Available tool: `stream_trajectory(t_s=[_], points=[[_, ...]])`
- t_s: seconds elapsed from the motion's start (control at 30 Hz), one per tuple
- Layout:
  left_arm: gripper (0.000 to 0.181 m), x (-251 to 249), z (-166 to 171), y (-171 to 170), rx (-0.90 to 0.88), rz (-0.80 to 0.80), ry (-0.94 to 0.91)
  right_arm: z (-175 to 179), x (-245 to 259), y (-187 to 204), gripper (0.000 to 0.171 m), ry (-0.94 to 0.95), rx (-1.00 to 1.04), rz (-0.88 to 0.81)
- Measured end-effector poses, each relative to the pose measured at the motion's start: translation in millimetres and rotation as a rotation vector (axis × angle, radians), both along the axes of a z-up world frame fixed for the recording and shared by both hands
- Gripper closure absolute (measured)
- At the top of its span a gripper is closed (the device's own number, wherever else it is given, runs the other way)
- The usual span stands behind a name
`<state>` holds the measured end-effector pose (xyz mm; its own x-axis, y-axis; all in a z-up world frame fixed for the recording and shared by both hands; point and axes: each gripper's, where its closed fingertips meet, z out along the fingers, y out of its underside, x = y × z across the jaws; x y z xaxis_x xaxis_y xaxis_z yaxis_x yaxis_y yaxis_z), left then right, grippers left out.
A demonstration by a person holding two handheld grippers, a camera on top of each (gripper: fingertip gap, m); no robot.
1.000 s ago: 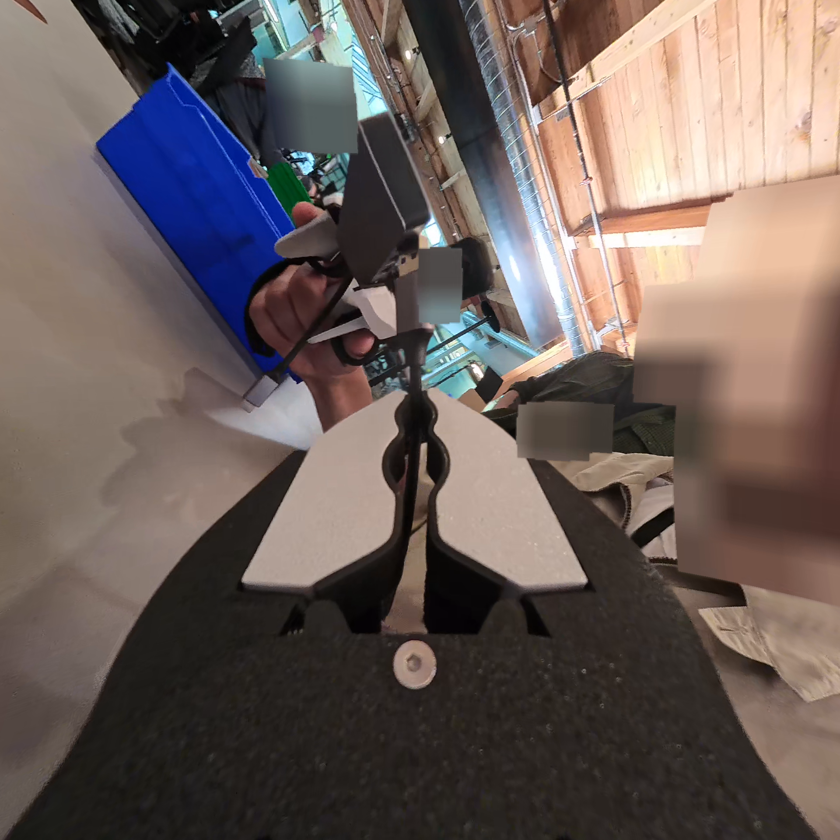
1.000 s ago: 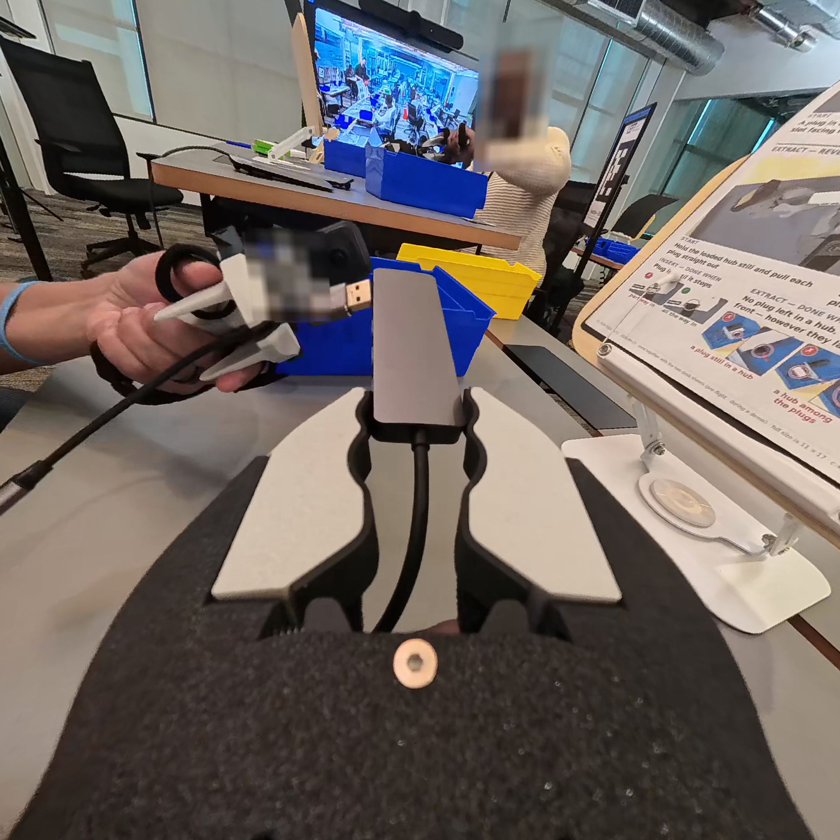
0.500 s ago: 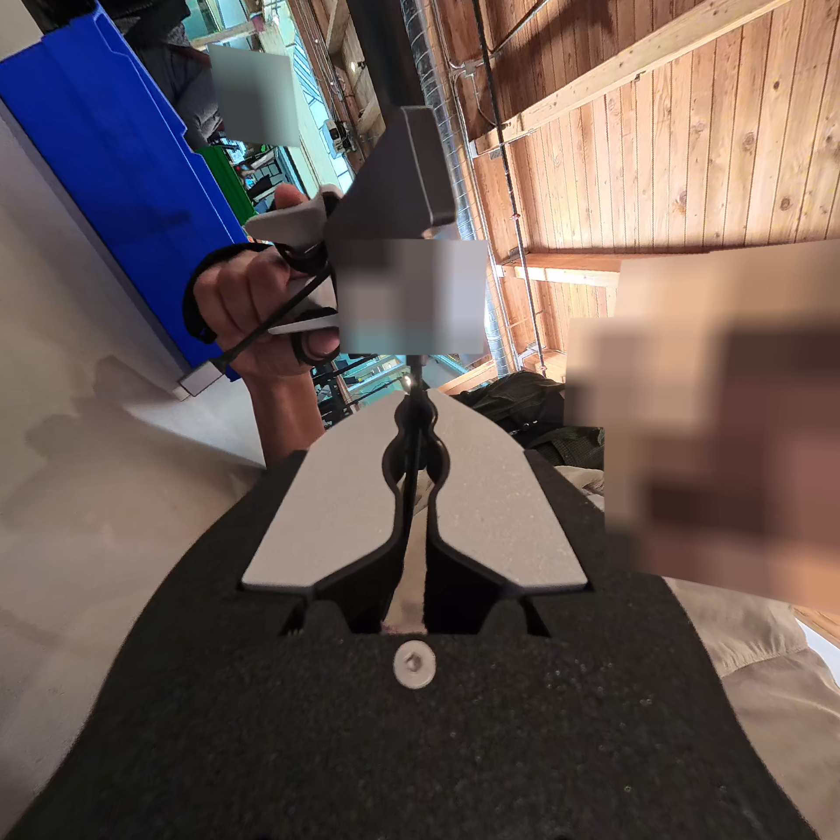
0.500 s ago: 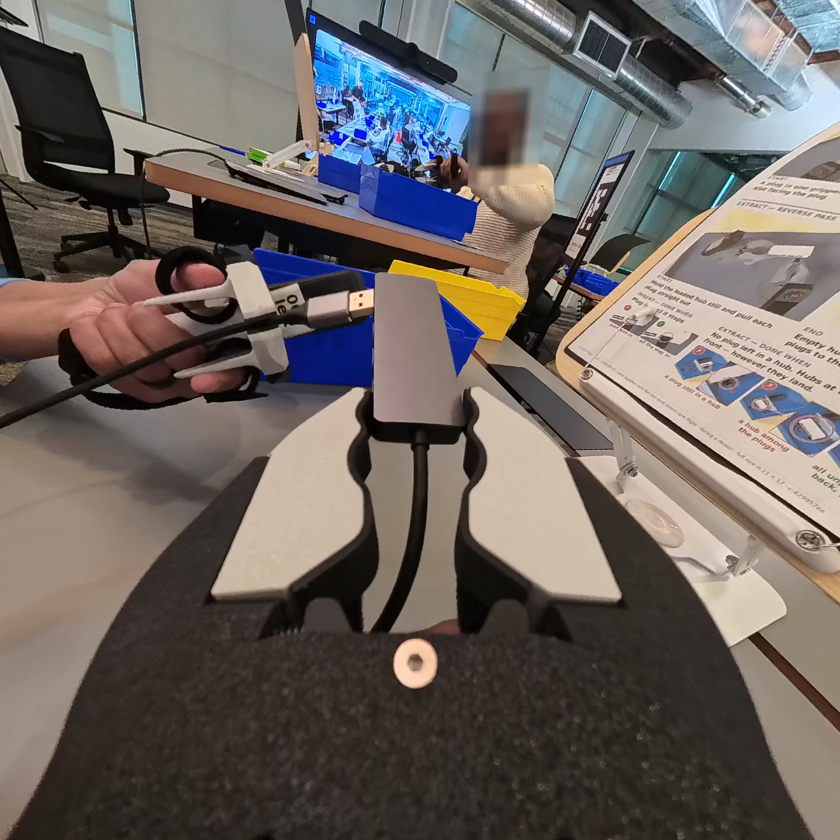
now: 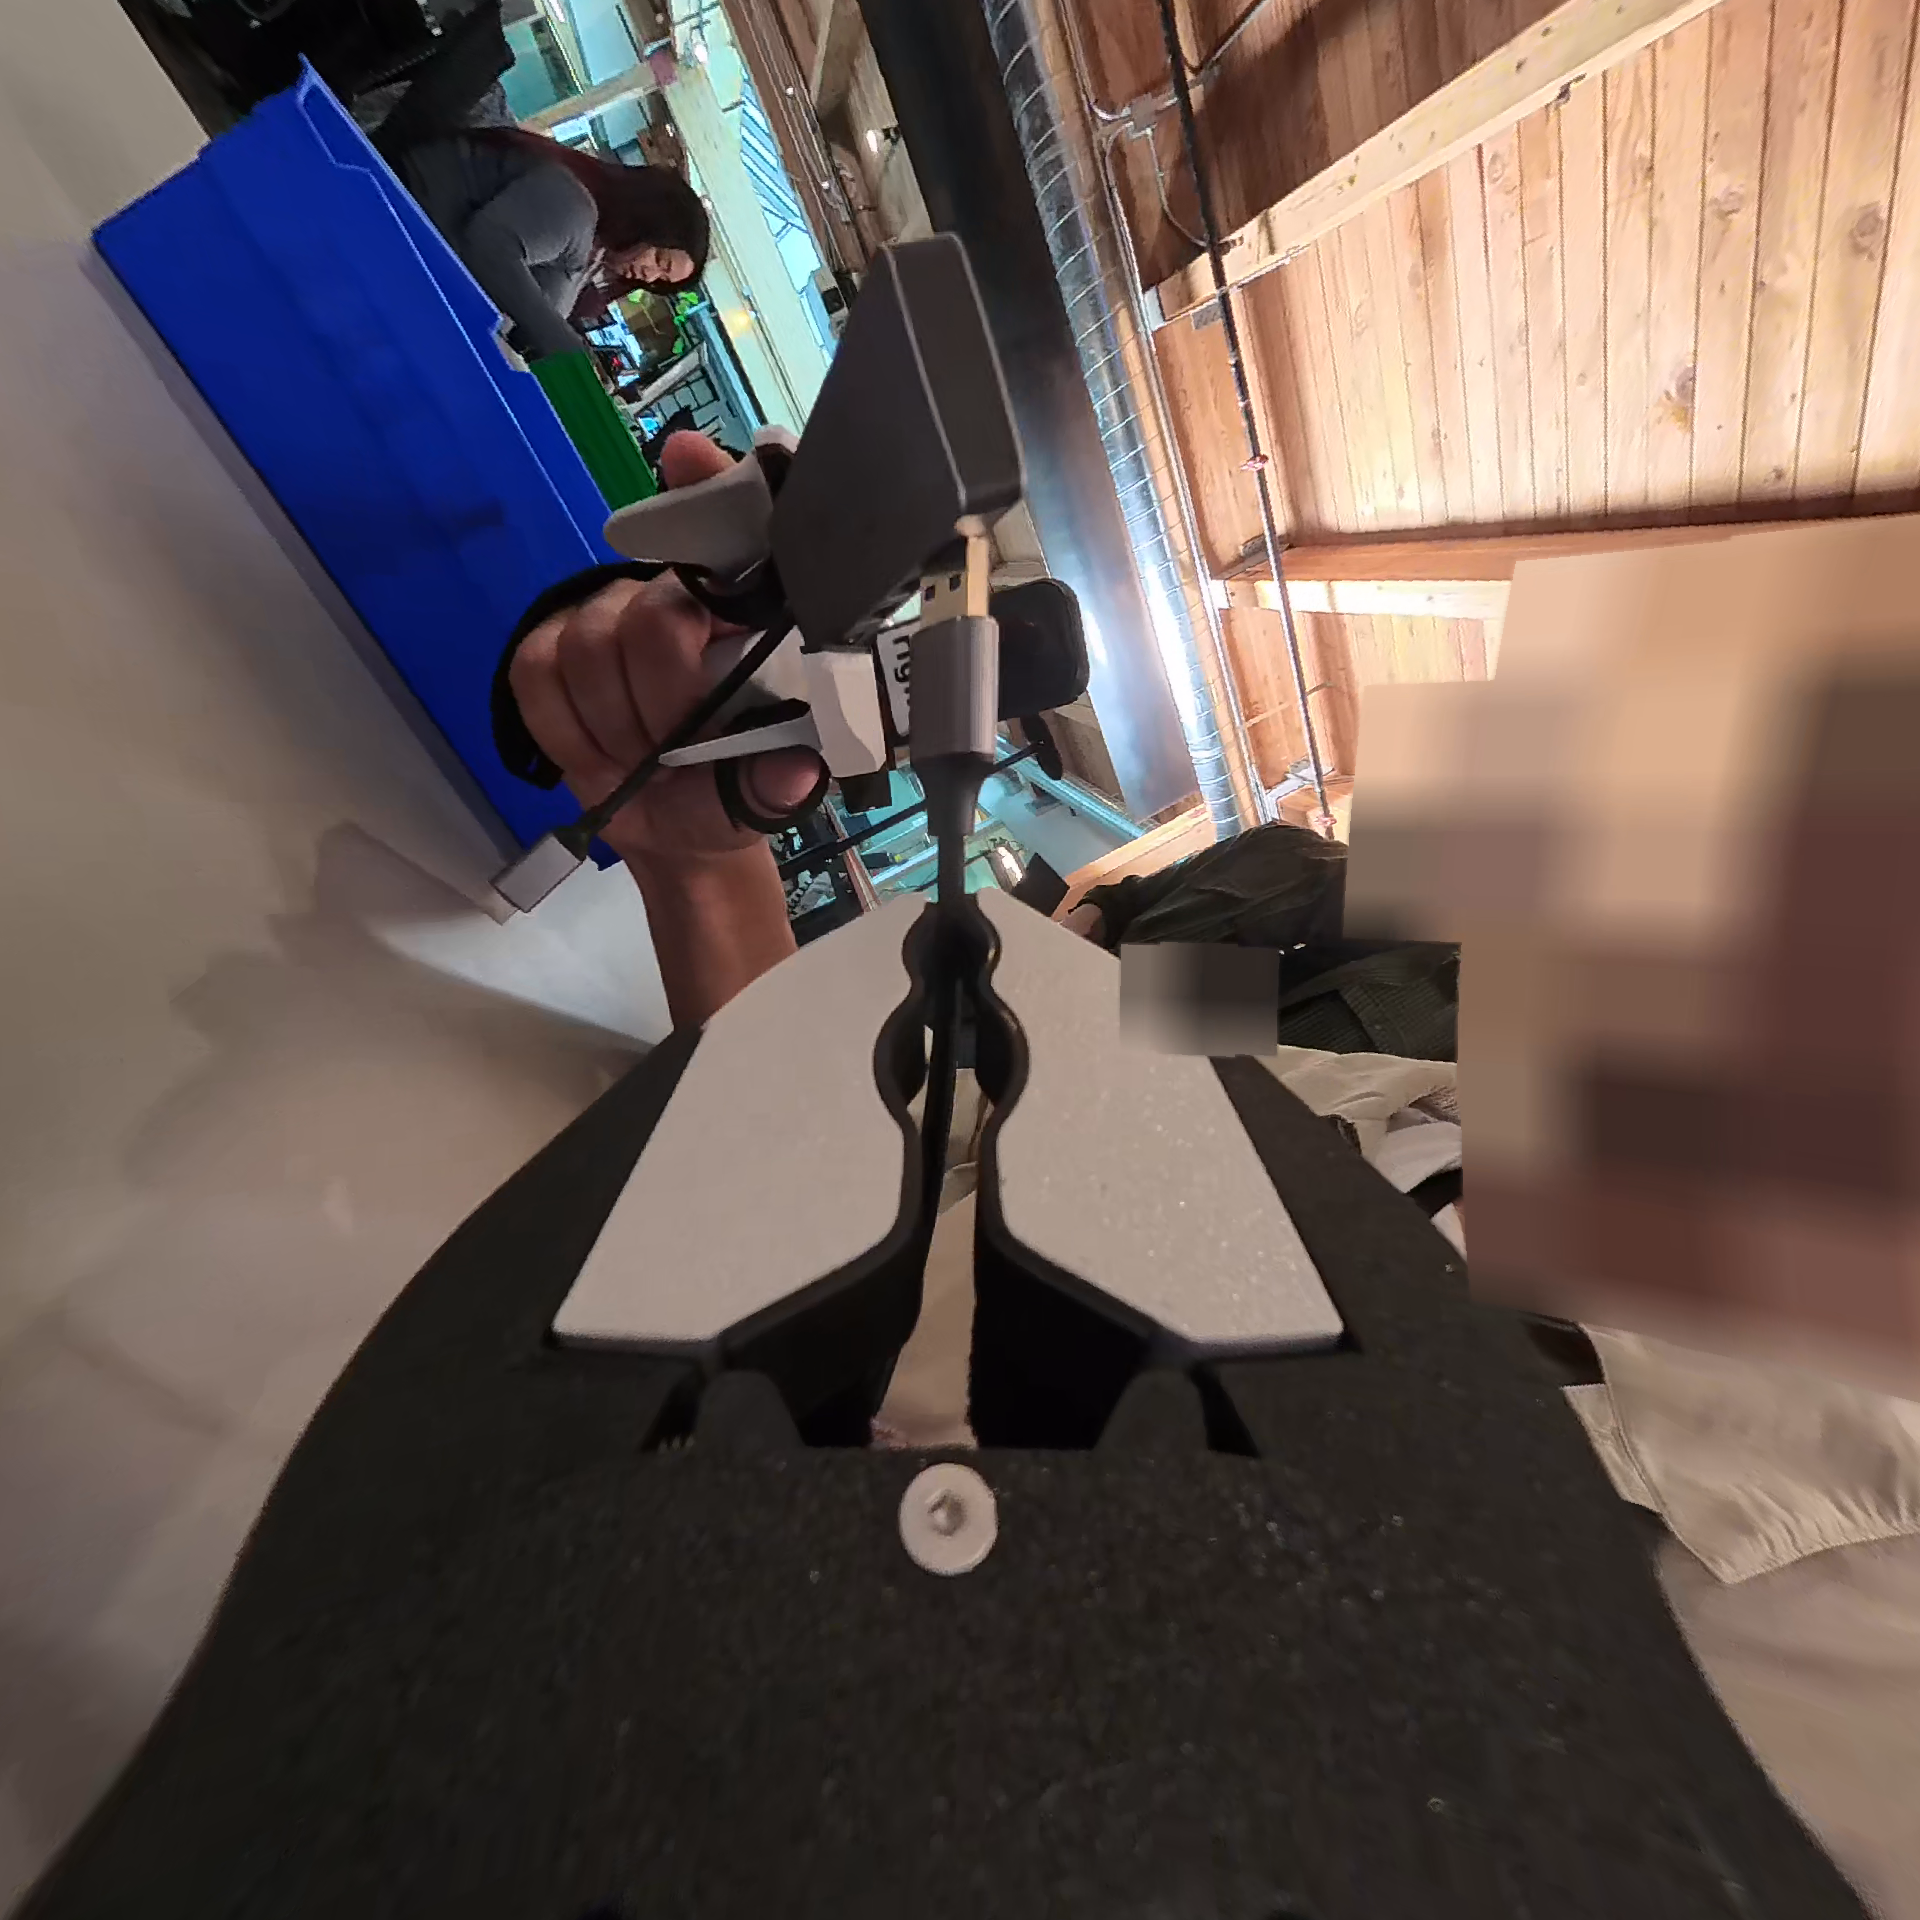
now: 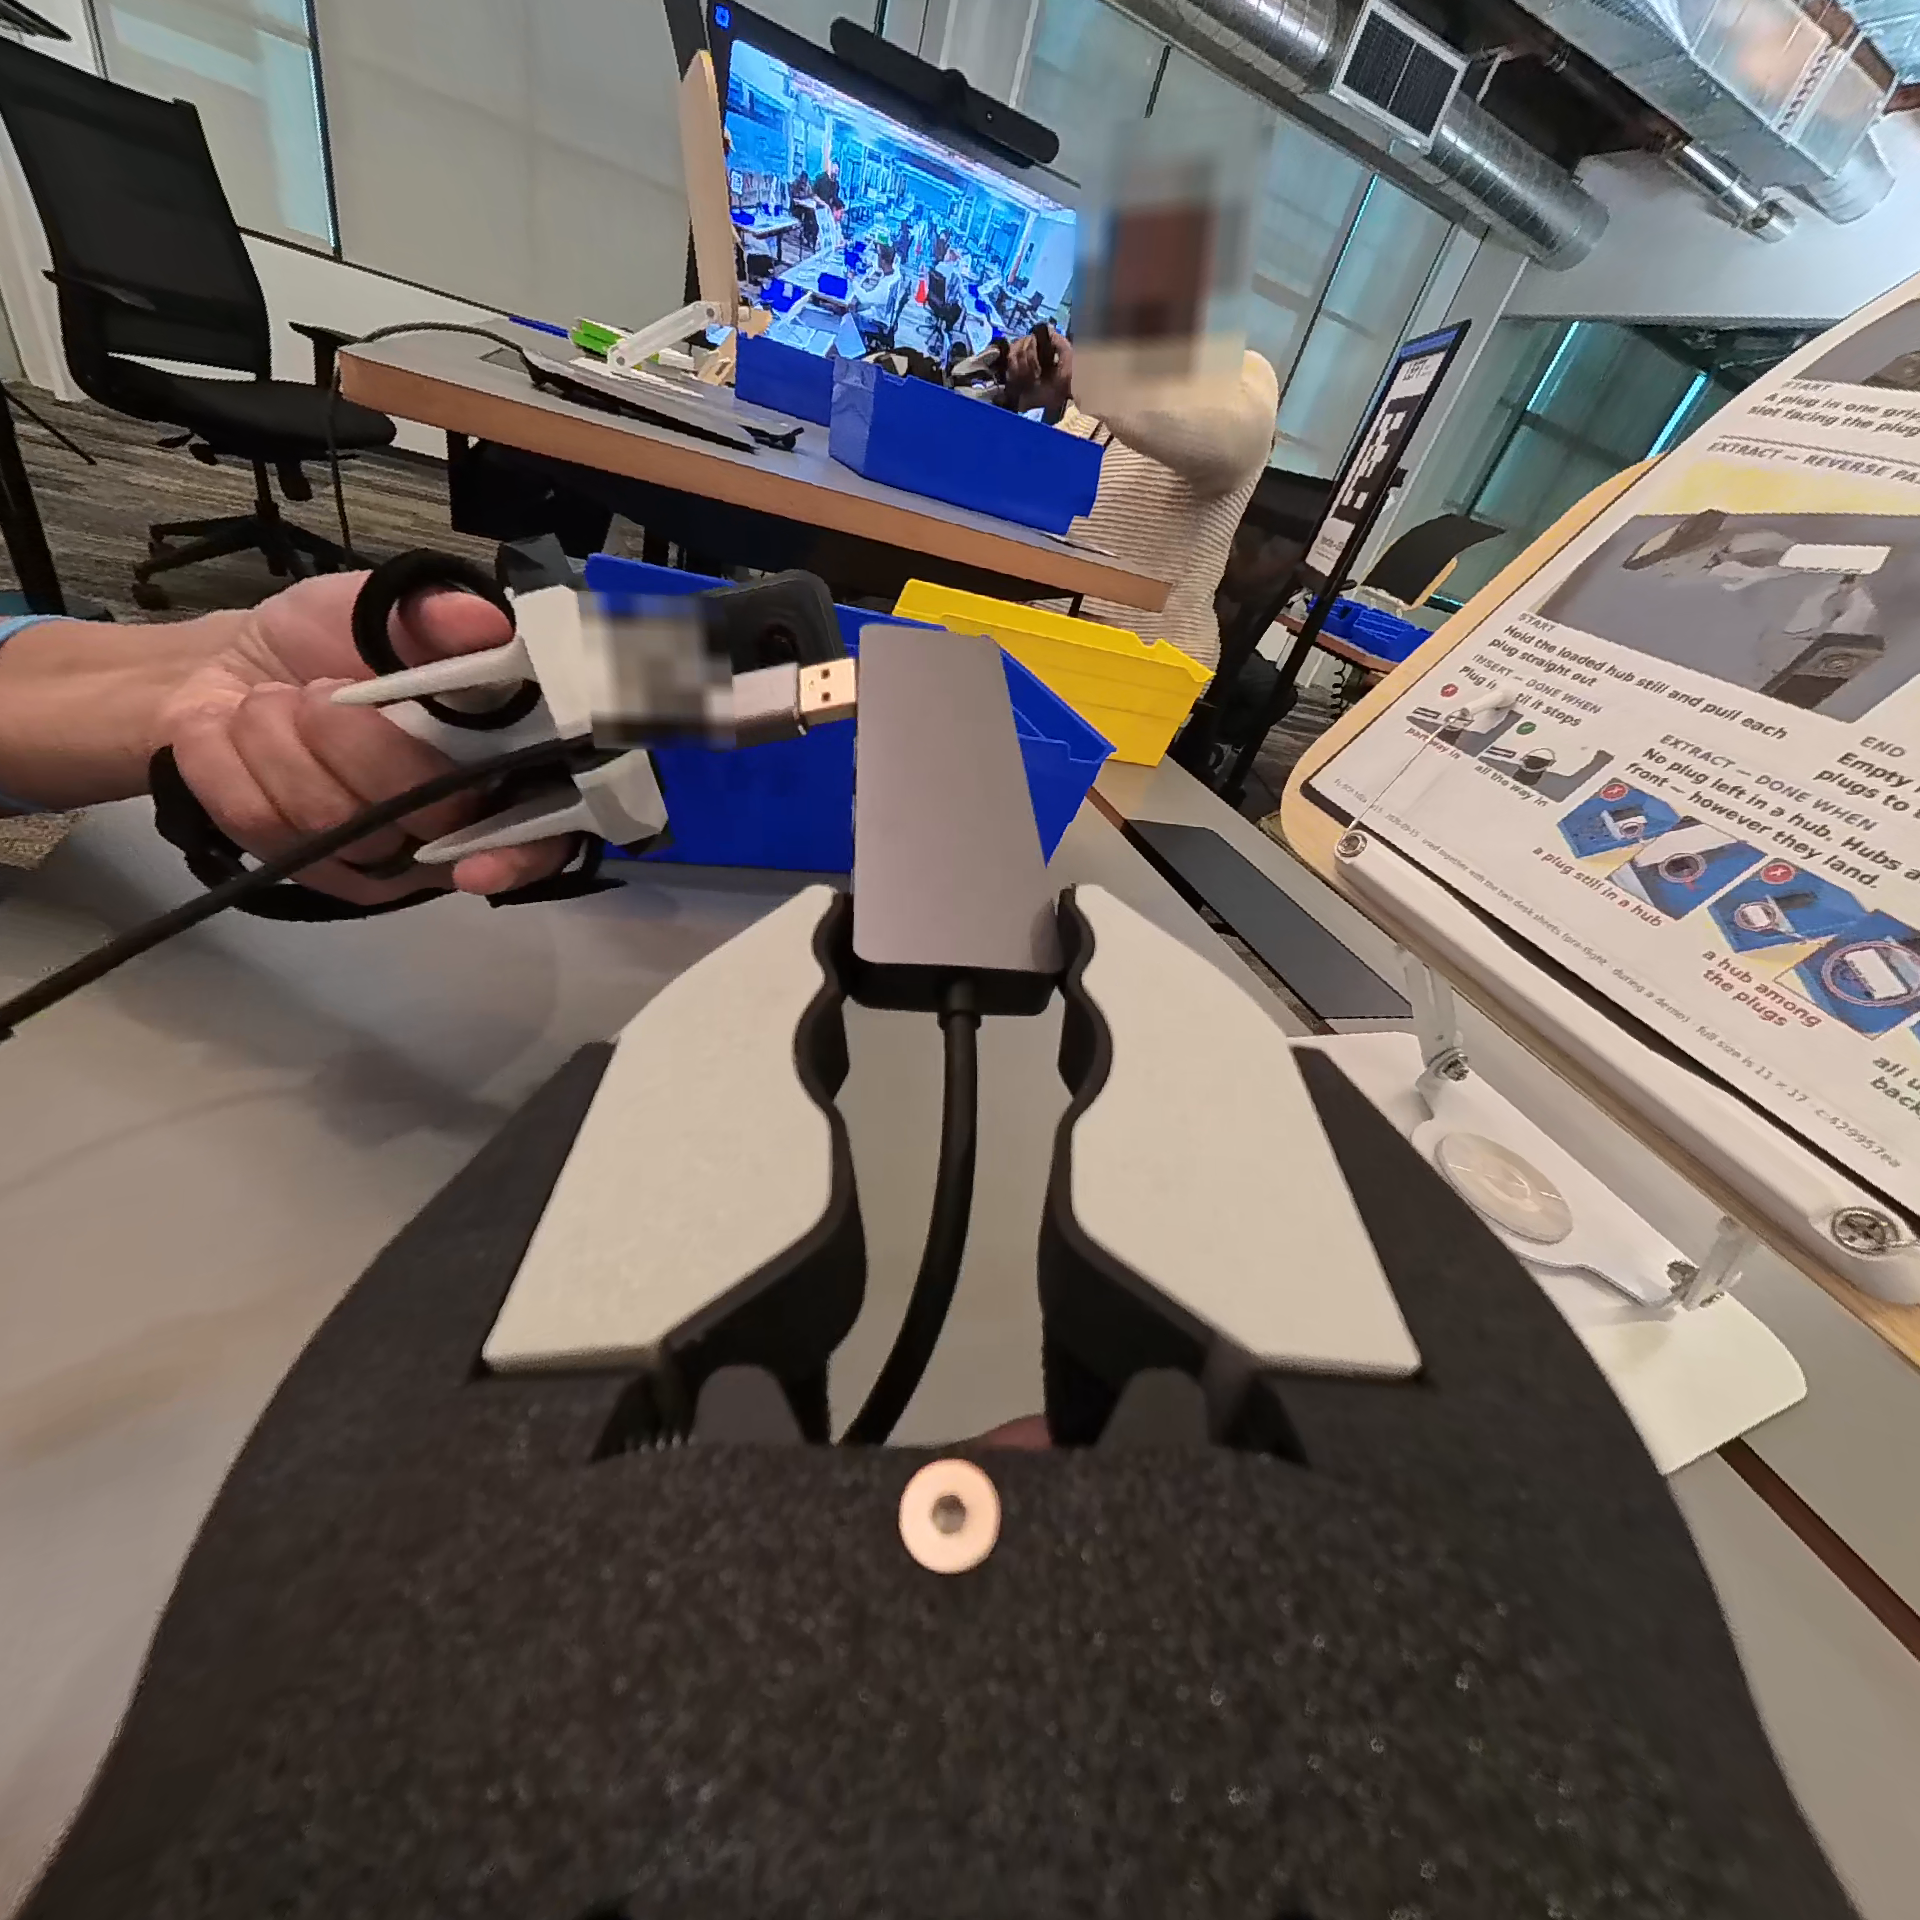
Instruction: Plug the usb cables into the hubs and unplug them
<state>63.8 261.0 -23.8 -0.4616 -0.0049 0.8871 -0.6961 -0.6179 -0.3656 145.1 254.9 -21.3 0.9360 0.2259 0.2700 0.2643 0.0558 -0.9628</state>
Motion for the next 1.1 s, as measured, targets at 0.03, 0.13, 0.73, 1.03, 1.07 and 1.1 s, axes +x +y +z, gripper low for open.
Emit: stream_trajectory(t_s=[0.03, 0.13, 0.73, 1.03, 1.07, 1.1], points=[[0.178, 0, -1, 1, 0.01, 0.004, 0.004, -1, 1, 1, 0.134, -0.006, -0.004, -0.012], [0.178, 1, -10, 2, 0.108, 0.034, 0.02, -5, 8, 4, 0.134, -0.02, -0.039, -0.063], [0.178, 12, -102, 83, 1.309, 0.235, 0.274, -86, 54, 5, 0.134, 0.18, -0.58, -0.273], [0.178, 22, -120, 89, 1.447, 0.271, 0.291, -101, 50, 8, 0.134, 0.199, -0.631, -0.258], [0.178, 23, -122, 90, 1.459, 0.278, 0.294, -102, 50, 8, 0.134, 0.199, -0.634, -0.256], [0.178, 23, -124, 91, 1.473, 0.281, 0.296, -102, 50, 8, 0.134, 0.198, -0.636, -0.257]])
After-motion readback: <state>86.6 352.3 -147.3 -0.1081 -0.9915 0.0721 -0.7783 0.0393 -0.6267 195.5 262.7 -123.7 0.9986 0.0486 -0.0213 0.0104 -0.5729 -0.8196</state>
